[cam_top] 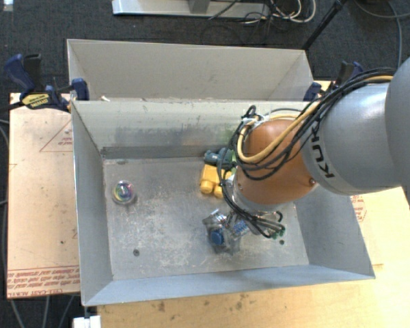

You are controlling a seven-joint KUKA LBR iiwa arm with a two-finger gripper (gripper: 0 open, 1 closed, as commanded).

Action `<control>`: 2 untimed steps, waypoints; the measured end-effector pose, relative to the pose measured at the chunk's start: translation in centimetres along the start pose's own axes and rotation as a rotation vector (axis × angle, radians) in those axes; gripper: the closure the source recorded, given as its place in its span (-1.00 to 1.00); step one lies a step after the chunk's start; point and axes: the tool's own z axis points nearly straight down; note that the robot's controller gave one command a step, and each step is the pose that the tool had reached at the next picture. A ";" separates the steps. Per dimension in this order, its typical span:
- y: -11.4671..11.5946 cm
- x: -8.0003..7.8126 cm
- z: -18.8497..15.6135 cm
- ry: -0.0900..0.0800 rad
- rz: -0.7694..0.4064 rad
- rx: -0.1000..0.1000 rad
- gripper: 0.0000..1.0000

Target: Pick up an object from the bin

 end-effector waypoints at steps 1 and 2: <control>1.6 2.4 -7.1 -0.003 -0.011 0.002 1.00; 2.1 0.9 -15.3 -0.008 -0.022 0.004 1.00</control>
Offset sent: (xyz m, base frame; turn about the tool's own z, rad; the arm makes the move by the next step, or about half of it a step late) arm -0.0291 0.0009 0.0682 -0.0129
